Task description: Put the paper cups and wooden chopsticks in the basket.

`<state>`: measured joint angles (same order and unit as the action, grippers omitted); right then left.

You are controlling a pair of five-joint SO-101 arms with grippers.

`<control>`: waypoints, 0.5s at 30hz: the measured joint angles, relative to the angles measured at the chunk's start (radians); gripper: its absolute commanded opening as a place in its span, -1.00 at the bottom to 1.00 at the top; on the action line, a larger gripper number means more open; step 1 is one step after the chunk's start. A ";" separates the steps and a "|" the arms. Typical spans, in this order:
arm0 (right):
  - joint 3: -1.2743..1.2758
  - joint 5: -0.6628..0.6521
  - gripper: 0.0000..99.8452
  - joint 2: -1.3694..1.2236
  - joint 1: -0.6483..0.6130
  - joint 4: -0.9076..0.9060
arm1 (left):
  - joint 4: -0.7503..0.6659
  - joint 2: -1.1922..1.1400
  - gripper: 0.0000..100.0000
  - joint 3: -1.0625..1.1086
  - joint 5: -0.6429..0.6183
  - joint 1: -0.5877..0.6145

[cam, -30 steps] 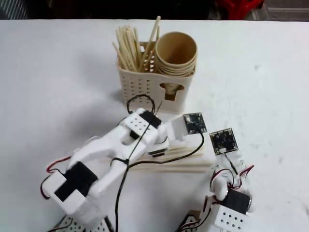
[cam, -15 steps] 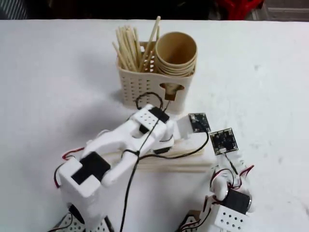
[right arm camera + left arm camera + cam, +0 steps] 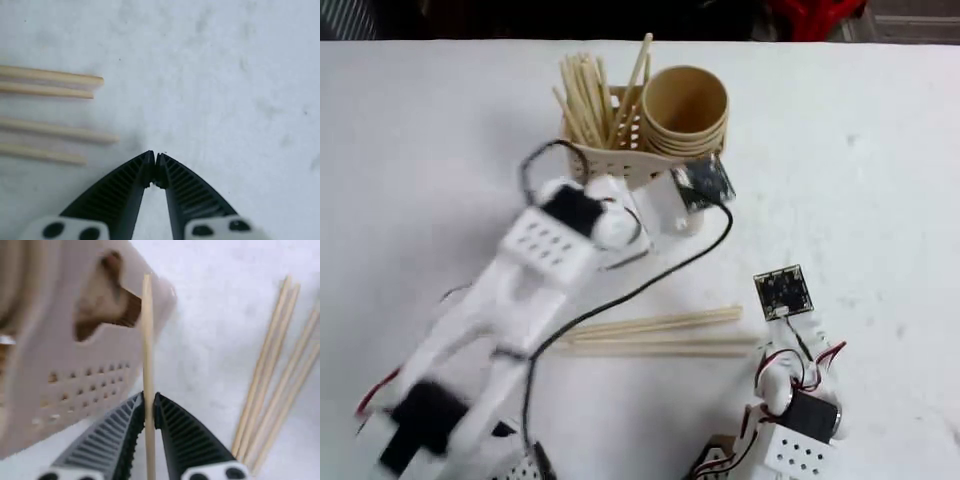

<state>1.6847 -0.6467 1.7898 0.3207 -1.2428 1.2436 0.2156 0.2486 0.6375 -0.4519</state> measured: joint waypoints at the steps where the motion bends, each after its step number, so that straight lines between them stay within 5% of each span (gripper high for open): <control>1: 0.000 0.000 -0.97 0.000 0.000 0.000 | 0.009 0.057 -0.96 -0.026 -0.006 0.000; 7: 0.000 0.000 -0.97 0.000 0.000 0.000 | -0.103 0.273 -0.96 -0.172 -0.230 0.069; 15: 0.000 0.000 -0.97 0.000 0.000 0.000 | -0.664 0.181 -0.95 -0.190 -0.586 0.181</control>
<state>1.6847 -0.6467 1.7898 0.3207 -1.2428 0.5792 0.3966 0.0583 0.0514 -0.2708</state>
